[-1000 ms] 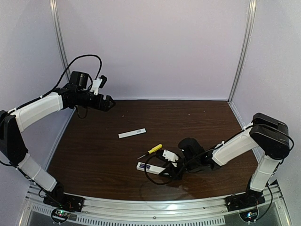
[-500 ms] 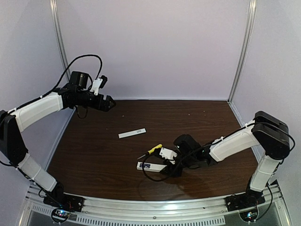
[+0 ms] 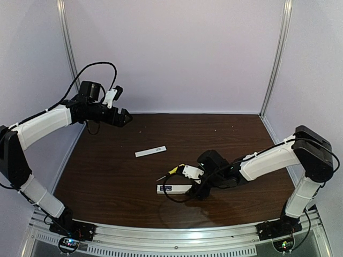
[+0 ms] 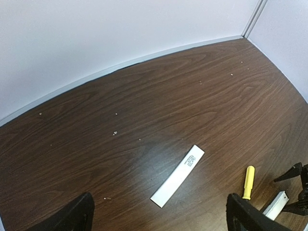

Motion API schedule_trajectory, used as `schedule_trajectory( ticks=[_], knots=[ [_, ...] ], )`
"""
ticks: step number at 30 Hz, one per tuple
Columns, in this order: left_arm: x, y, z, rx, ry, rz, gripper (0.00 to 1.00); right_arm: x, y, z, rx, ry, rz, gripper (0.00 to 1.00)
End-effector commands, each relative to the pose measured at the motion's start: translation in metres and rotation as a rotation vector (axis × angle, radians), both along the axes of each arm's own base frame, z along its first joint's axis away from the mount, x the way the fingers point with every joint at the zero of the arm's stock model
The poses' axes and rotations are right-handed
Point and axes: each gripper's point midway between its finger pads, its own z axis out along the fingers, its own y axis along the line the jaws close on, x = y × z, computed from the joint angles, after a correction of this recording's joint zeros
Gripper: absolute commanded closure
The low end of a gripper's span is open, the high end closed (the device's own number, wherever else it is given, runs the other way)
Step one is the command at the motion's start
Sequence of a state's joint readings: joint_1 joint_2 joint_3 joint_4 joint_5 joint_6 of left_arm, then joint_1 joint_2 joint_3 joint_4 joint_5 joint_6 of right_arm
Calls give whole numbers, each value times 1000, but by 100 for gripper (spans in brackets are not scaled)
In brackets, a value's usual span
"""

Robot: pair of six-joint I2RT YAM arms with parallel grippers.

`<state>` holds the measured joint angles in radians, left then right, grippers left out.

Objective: Unload the batteries from the remote control

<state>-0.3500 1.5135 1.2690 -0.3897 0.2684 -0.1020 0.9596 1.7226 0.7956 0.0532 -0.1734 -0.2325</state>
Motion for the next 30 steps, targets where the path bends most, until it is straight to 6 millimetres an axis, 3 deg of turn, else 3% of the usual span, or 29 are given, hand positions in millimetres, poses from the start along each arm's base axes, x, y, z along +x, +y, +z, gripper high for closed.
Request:
schedule_trajectory(
  ticks=[1,9,14,18,23,30],
  knots=[
    [-2,-5,16,-16,-44,-29,3,7,-20,3,-57,-26,-58,17],
    [-3,-8,26,-46,-60,-37,3,7,-23,26,-11,-32,-71,17],
    [-4,5,48,-69,-161,24,3,2,-22,45,44,-33,-69,17],
    [-4,15,44,-56,-179,73,3,2,-16,67,127,-44,-76,17],
    [-19,-15,32,-74,-124,-128,6,12,-13,104,235,-108,-128,15],
    [-52,-67,11,-13,-87,-356,12,28,-26,144,342,-191,-261,2]
  ],
)
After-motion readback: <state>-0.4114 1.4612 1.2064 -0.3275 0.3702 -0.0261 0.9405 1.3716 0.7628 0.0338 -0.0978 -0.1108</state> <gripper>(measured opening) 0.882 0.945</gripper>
